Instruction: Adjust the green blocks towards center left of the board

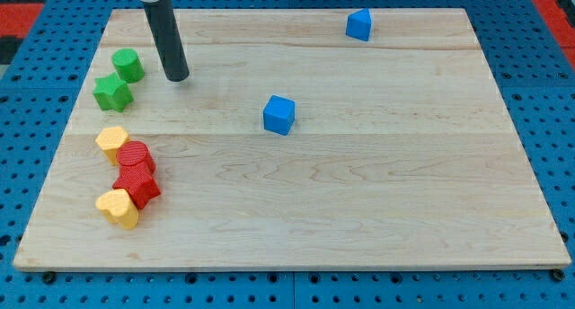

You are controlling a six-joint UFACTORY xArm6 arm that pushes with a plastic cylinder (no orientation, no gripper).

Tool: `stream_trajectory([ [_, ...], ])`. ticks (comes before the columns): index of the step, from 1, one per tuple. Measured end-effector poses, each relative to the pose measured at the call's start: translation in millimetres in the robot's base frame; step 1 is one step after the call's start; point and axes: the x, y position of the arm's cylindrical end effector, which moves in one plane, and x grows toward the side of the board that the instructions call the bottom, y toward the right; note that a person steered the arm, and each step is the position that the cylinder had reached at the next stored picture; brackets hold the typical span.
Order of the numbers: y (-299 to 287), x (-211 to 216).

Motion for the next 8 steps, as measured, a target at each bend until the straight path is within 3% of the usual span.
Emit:
stream_trajectory([
  [8,-56,-6],
])
